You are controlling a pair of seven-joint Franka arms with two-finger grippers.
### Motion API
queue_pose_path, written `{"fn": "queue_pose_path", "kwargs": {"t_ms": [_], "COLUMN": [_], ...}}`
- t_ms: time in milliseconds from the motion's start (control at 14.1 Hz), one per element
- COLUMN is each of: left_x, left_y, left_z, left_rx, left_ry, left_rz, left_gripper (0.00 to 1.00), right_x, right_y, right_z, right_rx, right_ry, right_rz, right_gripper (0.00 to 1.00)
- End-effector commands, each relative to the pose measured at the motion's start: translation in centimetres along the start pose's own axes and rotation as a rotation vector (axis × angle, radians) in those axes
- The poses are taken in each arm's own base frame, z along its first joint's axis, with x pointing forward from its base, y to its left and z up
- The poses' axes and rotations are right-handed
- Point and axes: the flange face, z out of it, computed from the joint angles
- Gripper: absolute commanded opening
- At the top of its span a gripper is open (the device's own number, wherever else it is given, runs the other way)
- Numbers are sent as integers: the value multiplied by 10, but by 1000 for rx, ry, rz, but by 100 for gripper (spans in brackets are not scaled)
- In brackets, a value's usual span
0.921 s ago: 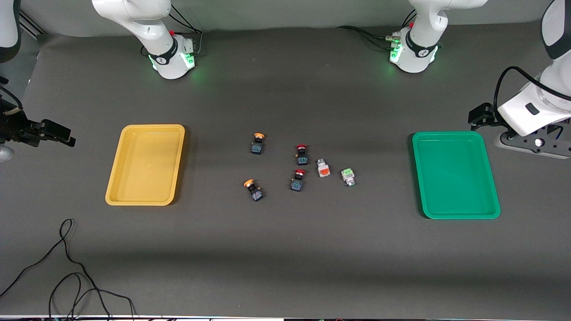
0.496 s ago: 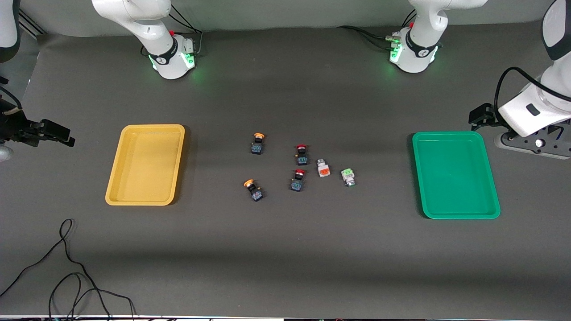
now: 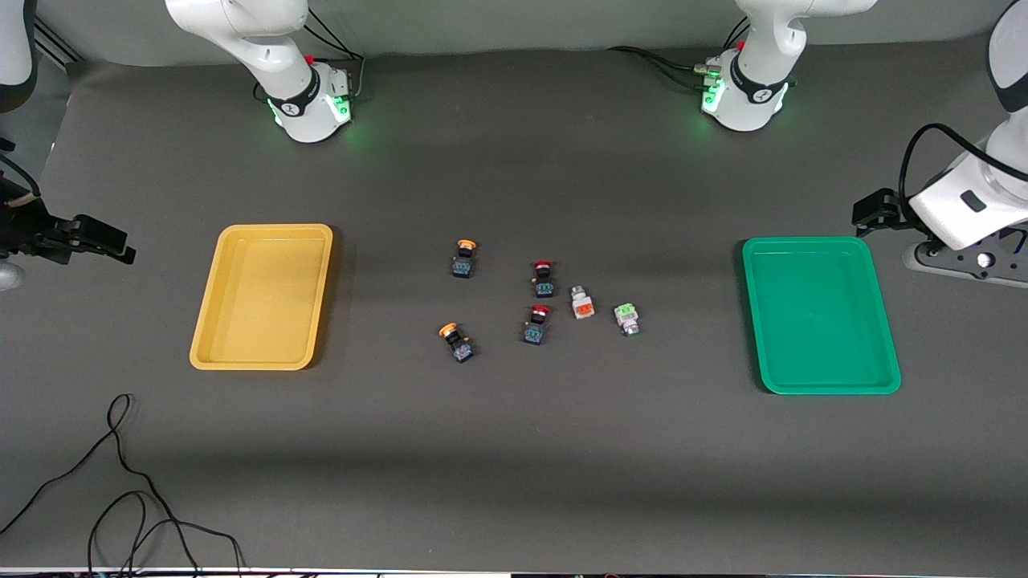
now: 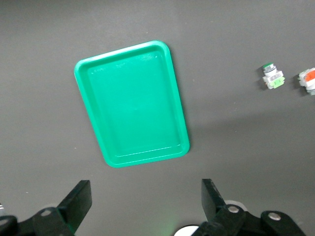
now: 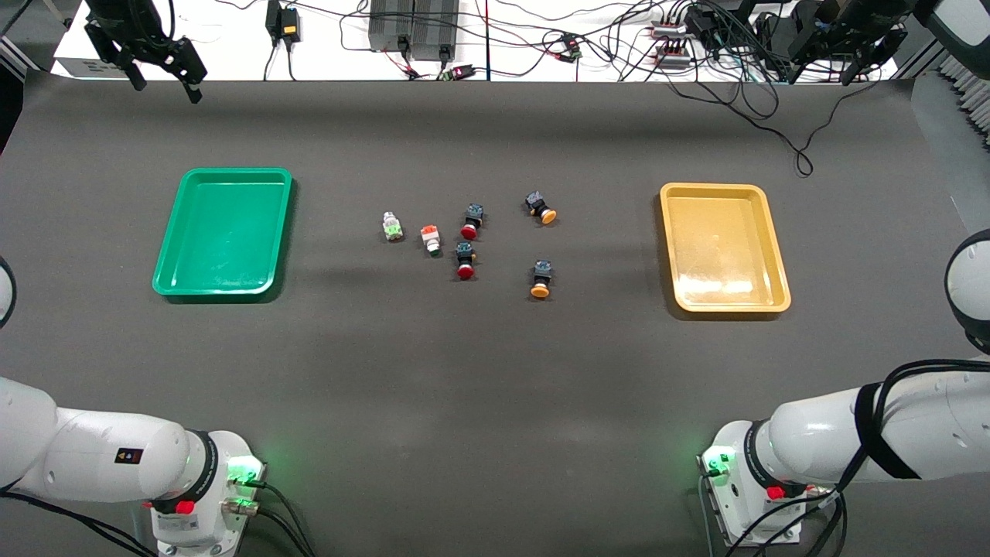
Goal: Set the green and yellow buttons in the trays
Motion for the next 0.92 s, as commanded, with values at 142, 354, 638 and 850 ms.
{"fn": "queue_pose_path", "kwargs": {"t_ms": [142, 354, 638, 850], "left_x": [30, 54, 87, 92], "left_y": [114, 165, 201, 209], "left_z": [24, 61, 137, 189], "left_rx": [-51, -68, -95, -107], "left_ry": [-37, -48, -77, -100], "left_rz": [-177, -238, -245, -280], "left_gripper": [99, 99, 100, 100], "right_x": [-12, -24, -56, -109], "right_y": [-67, -141, -259, -361], "right_z": [2, 19, 68, 112], "right_rx": [-11, 15, 27, 30], "right_ry": [-11, -32, 9, 30], "right_rz": [-82, -17, 80, 136], "right_gripper": [100, 100, 100, 100]}}
